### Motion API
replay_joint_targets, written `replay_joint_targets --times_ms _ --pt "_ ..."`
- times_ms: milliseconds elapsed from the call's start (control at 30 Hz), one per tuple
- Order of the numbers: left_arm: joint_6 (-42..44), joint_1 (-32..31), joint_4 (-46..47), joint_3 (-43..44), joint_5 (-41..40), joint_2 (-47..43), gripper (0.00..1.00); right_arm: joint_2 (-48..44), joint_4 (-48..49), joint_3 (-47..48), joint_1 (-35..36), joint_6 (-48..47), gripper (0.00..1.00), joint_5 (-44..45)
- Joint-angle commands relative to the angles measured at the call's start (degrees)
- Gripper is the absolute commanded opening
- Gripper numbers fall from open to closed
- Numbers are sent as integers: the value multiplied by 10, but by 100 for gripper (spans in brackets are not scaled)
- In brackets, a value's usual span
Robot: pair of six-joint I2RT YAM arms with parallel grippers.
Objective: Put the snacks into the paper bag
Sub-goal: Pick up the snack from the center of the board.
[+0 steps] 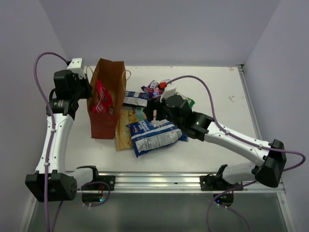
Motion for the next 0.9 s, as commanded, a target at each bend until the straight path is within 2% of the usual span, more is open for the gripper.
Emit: replay_joint_targets --times_ms 0,200,300,567,800,867 --pt "21 -13 0 68 -29 4 0 -24 18 -66 1 -33 78 18" --pt "38 -73 -47 141 -99 17 0 -45 61 -152 1 -36 84 18" --pt "39 -92 -53 153 -99 19 0 -48 89 -176 1 -36 84 11" --pt "51 -135 -29 57 -80 40 0 -33 113 -191 16 -39 84 -1" --pt "49 -174 -40 66 -89 60 0 -10 125 -183 51 -44 85 15" --pt "44 -178 -38 77 -80 56 0 8 126 -169 67 -54 88 39"
